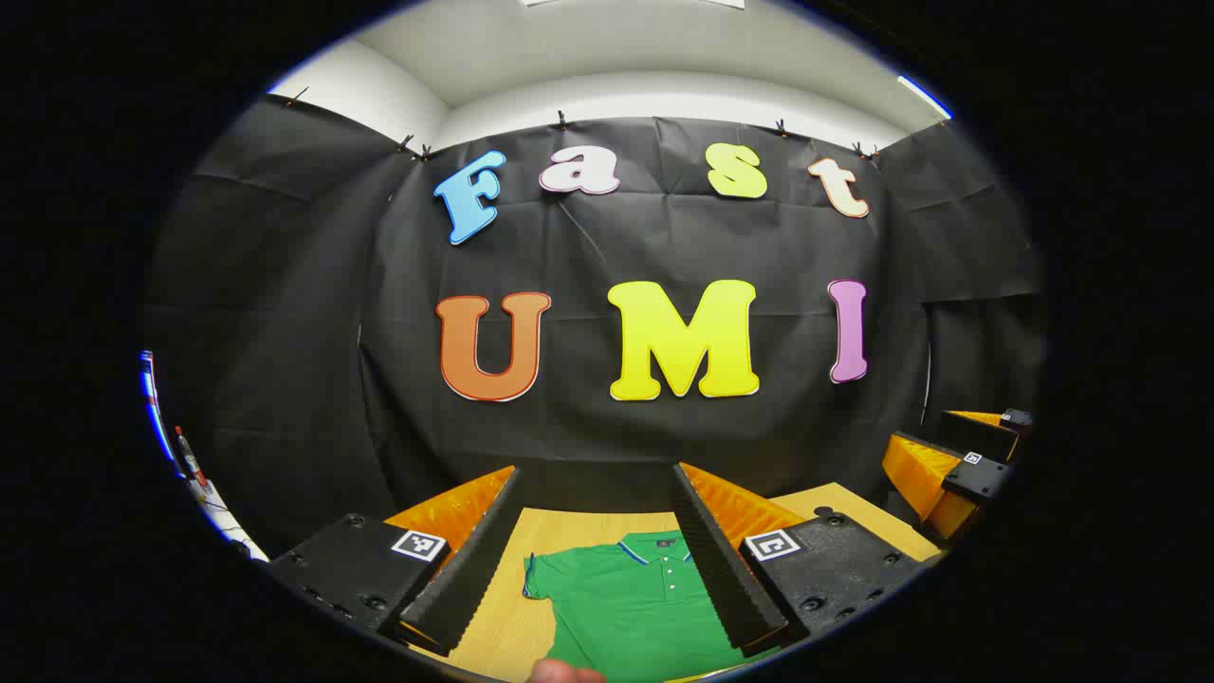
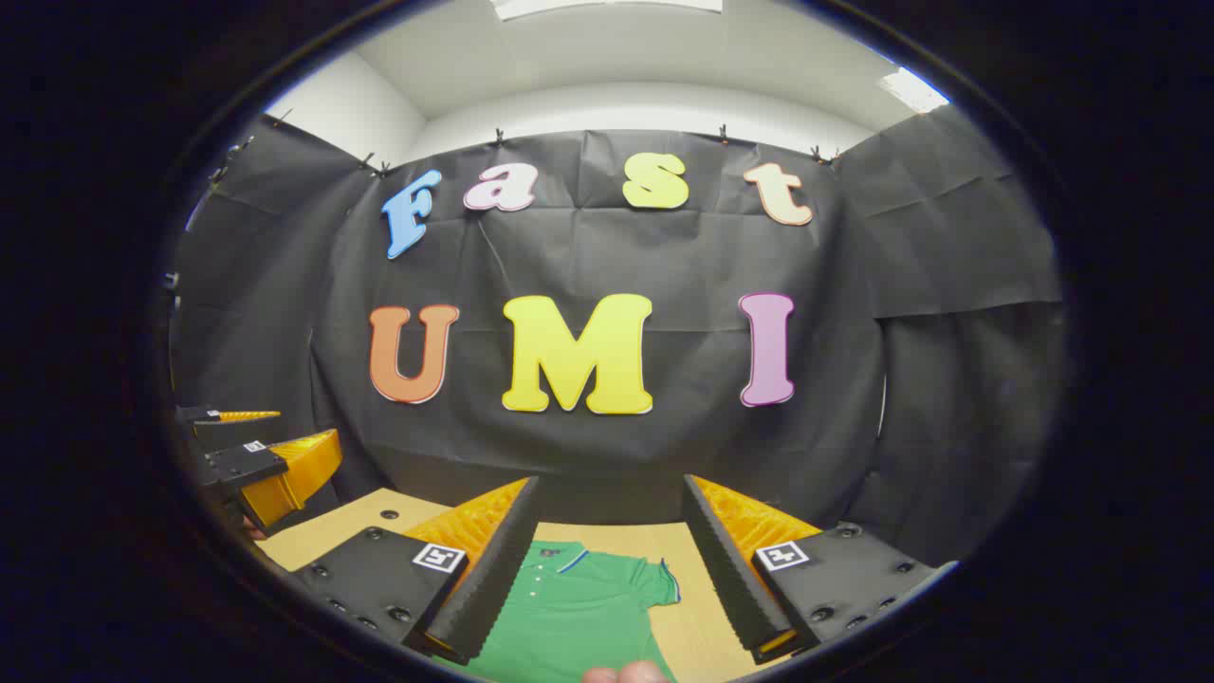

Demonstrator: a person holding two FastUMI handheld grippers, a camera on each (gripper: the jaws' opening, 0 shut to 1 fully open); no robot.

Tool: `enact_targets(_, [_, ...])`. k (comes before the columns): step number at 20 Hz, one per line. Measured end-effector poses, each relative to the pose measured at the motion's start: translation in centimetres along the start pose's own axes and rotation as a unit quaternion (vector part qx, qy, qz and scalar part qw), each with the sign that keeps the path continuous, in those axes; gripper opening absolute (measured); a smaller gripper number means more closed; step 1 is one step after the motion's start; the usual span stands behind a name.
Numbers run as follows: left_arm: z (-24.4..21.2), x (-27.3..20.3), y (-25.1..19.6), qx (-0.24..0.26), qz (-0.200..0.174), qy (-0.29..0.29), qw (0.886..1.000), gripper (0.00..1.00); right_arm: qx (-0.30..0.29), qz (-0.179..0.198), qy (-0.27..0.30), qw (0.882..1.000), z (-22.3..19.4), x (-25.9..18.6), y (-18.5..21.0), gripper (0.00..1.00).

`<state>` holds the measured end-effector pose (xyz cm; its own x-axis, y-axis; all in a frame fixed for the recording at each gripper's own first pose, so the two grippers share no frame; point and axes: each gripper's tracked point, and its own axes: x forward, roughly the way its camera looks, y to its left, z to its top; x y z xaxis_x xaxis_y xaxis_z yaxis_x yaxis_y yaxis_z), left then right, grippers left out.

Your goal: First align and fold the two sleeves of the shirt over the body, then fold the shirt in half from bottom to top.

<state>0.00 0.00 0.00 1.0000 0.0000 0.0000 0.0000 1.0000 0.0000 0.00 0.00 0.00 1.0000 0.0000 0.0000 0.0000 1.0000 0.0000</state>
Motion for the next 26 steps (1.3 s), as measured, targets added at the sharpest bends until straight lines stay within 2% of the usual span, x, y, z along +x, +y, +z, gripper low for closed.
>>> enact_targets(1, [0.2, 0.1, 0.0, -0.001, 0.001, -0.002, 1.000, 0.89, 0.001, 0.000, -0.001, 1.000, 0.0, 0.2, 0.0, 0.95])
enact_targets(2, [0.2, 0.1, 0.1, -0.001, 0.003, -0.004, 1.000, 0.89, 0.003, 0.000, -0.002, 1.000, 0.0, 0.3, 0.0, 0.95])
enact_targets(3, [0.3, 0.2, 0.2, 0.000, 0.003, -0.005, 1.000, 0.98, 0.003, 0.000, -0.001, 1.000, 0.0, 0.5, 0.0, 0.92])
enact_targets(5, [0.3, 0.3, 0.1, 0.000, 0.004, -0.006, 1.000, 0.99, 0.002, 0.001, 0.001, 1.000, 0.0, 0.7, 0.0, 0.95])
enact_targets(17, [-0.5, 0.5, -1.4, -0.006, 0.000, 0.004, 1.000, 0.99, 0.000, 0.008, 0.015, 1.000, -0.5, 1.3, -1.8, 0.92])
enact_targets(19, [-0.7, 0.4, -1.6, -0.005, 0.001, 0.004, 1.000, 0.99, -0.002, 0.009, 0.021, 1.000, -0.8, 1.4, -2.3, 0.95])
enact_targets(20, [-0.8, 0.4, -1.7, -0.007, -0.001, 0.005, 1.000, 0.98, -0.003, 0.009, 0.023, 1.000, -0.9, 1.5, -2.5, 0.92])
enact_targets(26, [-2.8, 0.8, -3.1, -0.013, -0.009, 0.030, 0.999, 0.99, -0.003, 0.015, 0.066, 0.998, -4.0, 2.6, -3.9, 0.95])
